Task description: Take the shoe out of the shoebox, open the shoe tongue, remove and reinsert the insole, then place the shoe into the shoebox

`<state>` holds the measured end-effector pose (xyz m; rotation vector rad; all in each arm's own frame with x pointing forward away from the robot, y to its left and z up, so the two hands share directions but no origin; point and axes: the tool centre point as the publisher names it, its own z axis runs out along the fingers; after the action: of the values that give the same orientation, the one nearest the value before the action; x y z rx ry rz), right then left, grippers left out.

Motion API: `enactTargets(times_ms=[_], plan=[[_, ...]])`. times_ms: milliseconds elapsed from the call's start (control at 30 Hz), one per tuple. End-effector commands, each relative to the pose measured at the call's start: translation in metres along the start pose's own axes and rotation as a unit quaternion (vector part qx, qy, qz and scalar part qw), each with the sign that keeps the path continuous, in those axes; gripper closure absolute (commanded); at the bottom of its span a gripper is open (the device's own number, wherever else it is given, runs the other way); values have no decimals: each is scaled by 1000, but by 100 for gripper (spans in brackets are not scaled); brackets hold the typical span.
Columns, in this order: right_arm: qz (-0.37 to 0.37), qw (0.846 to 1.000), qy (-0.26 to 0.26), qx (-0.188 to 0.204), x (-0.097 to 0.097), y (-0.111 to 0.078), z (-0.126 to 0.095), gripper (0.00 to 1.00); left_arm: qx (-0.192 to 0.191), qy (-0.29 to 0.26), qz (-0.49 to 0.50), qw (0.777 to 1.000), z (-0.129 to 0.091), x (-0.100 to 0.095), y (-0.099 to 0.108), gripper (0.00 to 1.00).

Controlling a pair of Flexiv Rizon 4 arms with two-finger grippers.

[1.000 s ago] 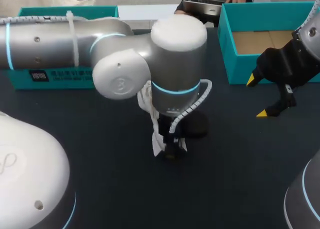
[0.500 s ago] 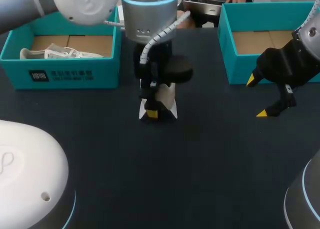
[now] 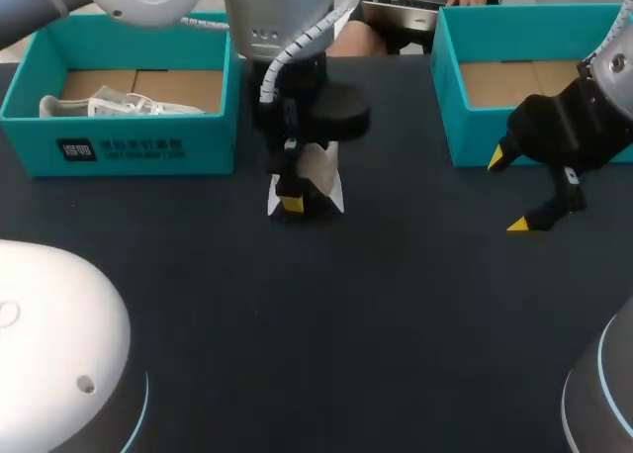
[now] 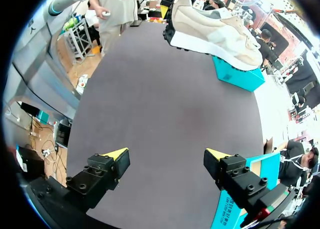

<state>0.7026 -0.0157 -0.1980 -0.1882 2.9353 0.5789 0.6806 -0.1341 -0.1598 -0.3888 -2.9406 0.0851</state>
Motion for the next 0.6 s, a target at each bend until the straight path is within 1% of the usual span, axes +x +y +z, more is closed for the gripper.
enactTargets(times_ms=[33,67,233,333,367,433,467,500,600], plan=[[0,1000,0,1,-1,0,1,0,16,-7,3,1000,-20,-27,39,100],[0,1000,0,1,-1,0,1,0,21,-33,-3,999,-23,-34,49,100],[0,1000,0,1,-1,0,1,0,14,-30,0,999,-44,-67,99,100],[0,1000,0,1,-1,0,1,0,21,-23,30,999,-56,-85,131,100],[0,1000,0,1,-1,0,1,0,19,-11,33,999,-60,-91,141,100],[0,1000,0,1,-1,0,1,0,12,-23,36,999,-63,-103,160,100],[0,1000,0,1,-1,0,1,0,3,-25,42,999,-64,-108,169,100],[0,1000,0,1,-1,0,1,0,5,-28,37,999,-66,-114,179,100],[0,1000,0,1,-1,0,1,0,-7,-40,25,999,-74,-129,209,100]])
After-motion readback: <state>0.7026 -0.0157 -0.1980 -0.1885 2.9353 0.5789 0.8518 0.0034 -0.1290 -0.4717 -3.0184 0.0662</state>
